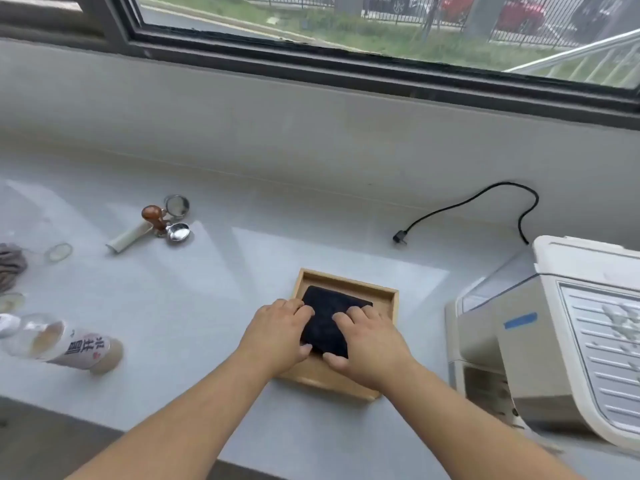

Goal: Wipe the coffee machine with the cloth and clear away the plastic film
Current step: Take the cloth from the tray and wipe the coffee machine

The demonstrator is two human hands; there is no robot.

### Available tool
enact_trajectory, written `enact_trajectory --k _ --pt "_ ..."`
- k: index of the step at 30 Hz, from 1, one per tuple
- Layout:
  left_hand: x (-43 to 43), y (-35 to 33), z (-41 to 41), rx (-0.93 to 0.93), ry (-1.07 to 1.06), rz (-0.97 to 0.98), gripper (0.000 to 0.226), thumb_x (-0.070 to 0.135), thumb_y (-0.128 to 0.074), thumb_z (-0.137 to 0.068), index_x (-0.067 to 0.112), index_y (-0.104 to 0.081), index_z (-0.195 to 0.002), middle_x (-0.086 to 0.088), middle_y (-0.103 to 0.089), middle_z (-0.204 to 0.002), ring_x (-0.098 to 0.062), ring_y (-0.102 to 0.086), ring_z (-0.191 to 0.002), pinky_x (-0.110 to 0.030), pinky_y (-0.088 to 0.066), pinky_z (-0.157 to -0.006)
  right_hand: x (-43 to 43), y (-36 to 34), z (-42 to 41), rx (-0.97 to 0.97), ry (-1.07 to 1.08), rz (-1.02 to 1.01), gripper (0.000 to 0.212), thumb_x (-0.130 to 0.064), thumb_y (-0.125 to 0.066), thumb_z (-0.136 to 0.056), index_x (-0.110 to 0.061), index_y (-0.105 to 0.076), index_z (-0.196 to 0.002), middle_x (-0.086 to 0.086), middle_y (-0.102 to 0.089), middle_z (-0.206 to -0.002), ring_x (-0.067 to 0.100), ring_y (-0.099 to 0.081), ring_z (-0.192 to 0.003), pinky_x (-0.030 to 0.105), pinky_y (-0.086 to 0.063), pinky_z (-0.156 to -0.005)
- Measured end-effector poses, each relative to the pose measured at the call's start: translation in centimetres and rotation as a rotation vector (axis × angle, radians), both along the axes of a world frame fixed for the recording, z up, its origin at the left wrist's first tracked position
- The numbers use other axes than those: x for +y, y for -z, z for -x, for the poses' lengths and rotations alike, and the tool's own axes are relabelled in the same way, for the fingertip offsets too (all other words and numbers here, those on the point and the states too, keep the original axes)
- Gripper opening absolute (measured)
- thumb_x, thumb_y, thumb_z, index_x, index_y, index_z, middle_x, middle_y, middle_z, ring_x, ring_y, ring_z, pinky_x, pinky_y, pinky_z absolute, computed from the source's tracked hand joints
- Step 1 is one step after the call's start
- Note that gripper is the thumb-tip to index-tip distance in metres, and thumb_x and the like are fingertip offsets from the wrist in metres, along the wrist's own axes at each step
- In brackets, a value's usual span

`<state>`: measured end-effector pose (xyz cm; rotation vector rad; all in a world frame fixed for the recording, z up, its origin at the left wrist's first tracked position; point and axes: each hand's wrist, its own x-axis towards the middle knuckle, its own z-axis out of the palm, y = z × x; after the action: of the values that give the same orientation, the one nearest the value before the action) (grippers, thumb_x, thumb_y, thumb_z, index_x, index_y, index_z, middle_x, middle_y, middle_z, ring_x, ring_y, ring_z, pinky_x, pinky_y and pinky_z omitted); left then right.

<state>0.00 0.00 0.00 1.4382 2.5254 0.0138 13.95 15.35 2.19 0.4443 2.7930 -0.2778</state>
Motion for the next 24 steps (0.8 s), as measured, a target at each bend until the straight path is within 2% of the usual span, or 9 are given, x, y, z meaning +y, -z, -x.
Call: enact_trajectory --k 3,8,13,16,18,19,22,24 --pt "0.1 1.1 0.2 0.012 0.017 0.024 0.051 0.044 -0.064 -0.086 0.028 -0.057 -0.134 0.007 -0.062 -0.135 -0.020 -0.057 -0.119 -0.034 -0.048 -0.096 -0.8 1.4 0.3 -0.022 -0.016 0.002 0.068 -0.068 -0.048 -0.084 -0.026 -0.049 -0.137 0.000 -0.058 -0.124 0.026 -0.049 -0.113 0.042 -0.045 -0.098" --pt "0.4 2.2 -0.1 0.051 0.033 0.060 0.037 0.047 -0.061 -0.087 0.027 -0.061 -0.118 0.007 -0.065 -0.118 -0.021 -0.057 -0.111 -0.035 -0.047 -0.089 -1.5 3.6 0.8 -0.083 -0.027 -0.018 0.057 -0.057 -0.058 -0.088 -0.021 -0.050 -0.132 0.005 -0.055 -0.125 0.031 -0.051 -0.118 0.052 -0.038 -0.111" --pt "1.0 2.9 -0.4 0.072 0.060 0.066 0.033 0.050 -0.060 -0.090 0.027 -0.061 -0.115 0.004 -0.068 -0.109 -0.023 -0.059 -0.104 -0.038 -0.045 -0.085 -1.5 4.7 1.1 0.000 -0.002 -0.035 0.019 -0.029 -0.052 -0.098 -0.021 -0.056 -0.115 0.006 -0.056 -0.115 0.033 -0.054 -0.107 0.053 -0.044 -0.100" --pt "1.0 3.2 -0.5 0.070 0.043 0.066 0.034 0.051 -0.058 -0.092 0.027 -0.061 -0.116 0.004 -0.068 -0.108 -0.023 -0.059 -0.104 -0.038 -0.046 -0.085 -1.2 4.6 1.4 0.026 0.014 -0.034 0.015 -0.020 -0.047 -0.098 -0.020 -0.060 -0.106 0.005 -0.056 -0.108 0.031 -0.055 -0.100 0.046 -0.043 -0.085" --pt "1.0 3.1 -0.5 0.064 0.040 0.071 0.034 0.051 -0.057 -0.093 0.027 -0.061 -0.116 0.004 -0.068 -0.108 -0.023 -0.059 -0.104 -0.038 -0.045 -0.084 -0.9 4.4 1.4 0.035 0.001 -0.040 0.015 -0.022 -0.047 -0.098 -0.020 -0.060 -0.105 0.004 -0.058 -0.106 0.030 -0.056 -0.099 0.042 -0.038 -0.076" --pt "1.0 3.0 -0.6 0.063 0.041 0.073 0.033 0.050 -0.056 -0.093 0.027 -0.061 -0.116 0.004 -0.068 -0.108 -0.023 -0.059 -0.104 -0.038 -0.045 -0.084 -0.7 4.4 1.3 0.046 -0.001 -0.034 0.016 -0.027 -0.048 -0.100 -0.019 -0.061 -0.106 0.004 -0.059 -0.106 0.030 -0.057 -0.100 0.042 -0.040 -0.077" --pt "1.2 2.3 -0.7 0.062 0.050 0.109 0.026 0.040 -0.055 -0.096 0.026 -0.060 -0.117 0.004 -0.068 -0.110 -0.024 -0.059 -0.106 -0.038 -0.043 -0.083 -0.5 4.1 1.1 0.032 -0.012 -0.016 0.032 -0.047 -0.056 -0.099 -0.019 -0.060 -0.115 0.005 -0.061 -0.112 0.030 -0.057 -0.104 0.045 -0.046 -0.088" --pt "1.3 2.0 -0.7 0.076 0.061 0.143 0.020 0.029 -0.053 -0.096 0.026 -0.060 -0.115 0.004 -0.067 -0.108 -0.024 -0.059 -0.104 -0.037 -0.039 -0.077 -0.6 4.1 1.0 0.013 -0.025 -0.028 0.038 -0.049 -0.061 -0.096 -0.019 -0.058 -0.119 0.005 -0.061 -0.115 0.031 -0.057 -0.107 0.047 -0.046 -0.095"
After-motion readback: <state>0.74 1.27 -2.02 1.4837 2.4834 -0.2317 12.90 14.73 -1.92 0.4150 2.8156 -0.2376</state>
